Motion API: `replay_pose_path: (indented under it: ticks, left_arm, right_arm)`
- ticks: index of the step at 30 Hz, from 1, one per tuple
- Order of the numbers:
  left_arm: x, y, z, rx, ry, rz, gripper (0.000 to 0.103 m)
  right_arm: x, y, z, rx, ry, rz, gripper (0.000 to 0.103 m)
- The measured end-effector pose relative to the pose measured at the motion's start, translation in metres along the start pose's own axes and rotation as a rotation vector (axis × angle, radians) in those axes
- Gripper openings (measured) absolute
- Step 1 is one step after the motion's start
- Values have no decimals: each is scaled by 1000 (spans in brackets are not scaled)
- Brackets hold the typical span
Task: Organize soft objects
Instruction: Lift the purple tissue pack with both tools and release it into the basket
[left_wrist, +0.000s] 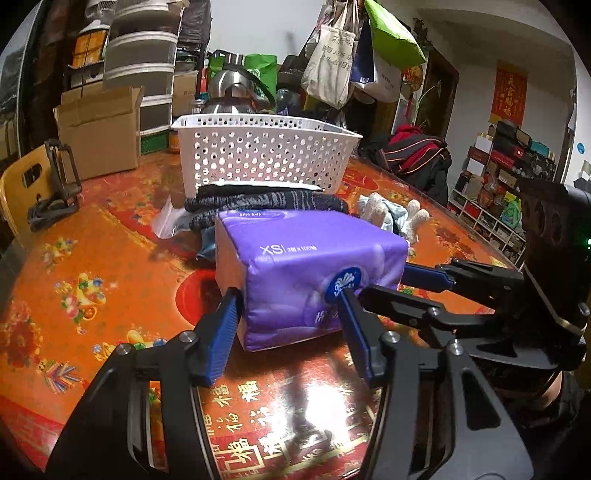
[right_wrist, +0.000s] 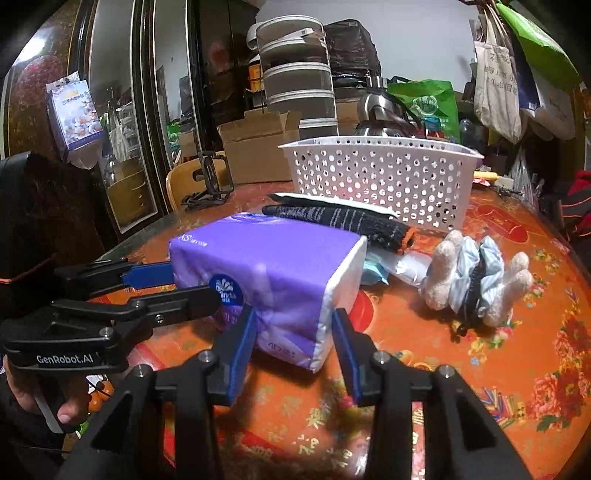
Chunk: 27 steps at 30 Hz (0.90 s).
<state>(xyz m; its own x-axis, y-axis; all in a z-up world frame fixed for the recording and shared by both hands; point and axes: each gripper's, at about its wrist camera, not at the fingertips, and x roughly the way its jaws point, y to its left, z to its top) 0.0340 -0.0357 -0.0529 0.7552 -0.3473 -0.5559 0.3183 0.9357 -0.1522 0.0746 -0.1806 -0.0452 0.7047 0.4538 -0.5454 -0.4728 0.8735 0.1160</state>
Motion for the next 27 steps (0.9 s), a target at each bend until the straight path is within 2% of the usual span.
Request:
replay_pose_path:
  ticks: [13, 20, 27]
  left_arm:
    - [-20, -19, 22, 11, -48, 18, 50]
    - [-28, -32, 56, 25, -100, 17, 49]
    - [-28, -36, 101, 27, -141, 5, 49]
  right_arm:
    - [-29, 3, 11, -28, -66, -38, 41]
    - [-45, -5, 35, -39, -118, -63, 41]
    - [-52, -18, 77, -68, -162, -94, 41]
